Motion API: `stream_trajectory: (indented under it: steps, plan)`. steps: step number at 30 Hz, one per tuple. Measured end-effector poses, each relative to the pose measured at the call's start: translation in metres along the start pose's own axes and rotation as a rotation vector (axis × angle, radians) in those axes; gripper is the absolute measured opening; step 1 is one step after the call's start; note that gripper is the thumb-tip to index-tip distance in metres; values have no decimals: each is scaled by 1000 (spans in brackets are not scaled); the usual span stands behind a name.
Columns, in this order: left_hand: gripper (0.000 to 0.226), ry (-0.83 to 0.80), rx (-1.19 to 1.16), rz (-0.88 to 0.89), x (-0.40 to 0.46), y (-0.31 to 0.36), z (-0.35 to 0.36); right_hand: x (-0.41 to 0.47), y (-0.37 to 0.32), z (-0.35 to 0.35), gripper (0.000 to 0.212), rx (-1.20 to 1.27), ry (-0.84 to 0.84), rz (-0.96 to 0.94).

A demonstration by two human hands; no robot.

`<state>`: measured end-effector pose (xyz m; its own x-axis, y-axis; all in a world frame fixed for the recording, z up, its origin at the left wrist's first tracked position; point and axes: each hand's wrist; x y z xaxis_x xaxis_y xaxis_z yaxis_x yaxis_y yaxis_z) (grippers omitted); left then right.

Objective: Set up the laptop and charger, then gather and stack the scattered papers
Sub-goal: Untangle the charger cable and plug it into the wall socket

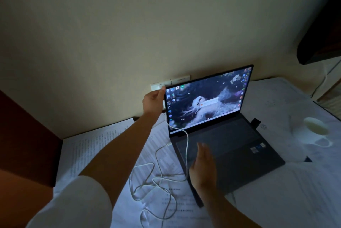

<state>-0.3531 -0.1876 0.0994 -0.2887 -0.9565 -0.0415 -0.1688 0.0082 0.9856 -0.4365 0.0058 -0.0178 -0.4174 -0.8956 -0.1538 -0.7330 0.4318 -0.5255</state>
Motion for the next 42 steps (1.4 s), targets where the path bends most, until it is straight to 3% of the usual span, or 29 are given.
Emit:
stream_trajectory:
  steps: [6, 9, 12, 22, 35, 42]
  plan:
    - [38, 86, -110, -68, 8, -11, 9, -39, 36, 35, 61, -197, -237, 23]
    - [41, 111, -147, -87, 6, -17, 14, -40, 43, 41, 65, -309, -189, -66]
    - [40, 122, -186, -117, 9, -19, 16, -40, 41, 39, 44, -397, -120, -225]
    - [45, 196, -258, -203, 35, -21, 9, -31, 50, 33, 53, -424, -341, -270]
    - [45, 188, -268, -322, 67, -21, -1, -13, 50, 25, 45, -452, -186, -446]
    - [43, 169, -259, -332, 70, -23, -4, -12, 55, 39, 44, -468, -180, -418]
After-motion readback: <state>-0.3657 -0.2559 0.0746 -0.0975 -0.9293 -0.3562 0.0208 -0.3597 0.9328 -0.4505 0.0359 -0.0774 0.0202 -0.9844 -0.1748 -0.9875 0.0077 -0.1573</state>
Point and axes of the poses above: each hand's wrist, its own x-axis towards the middle knuckle, its own z-axis out of the palm, y = z × x, and after that the axes turned 13 degrees about -y, right-handed
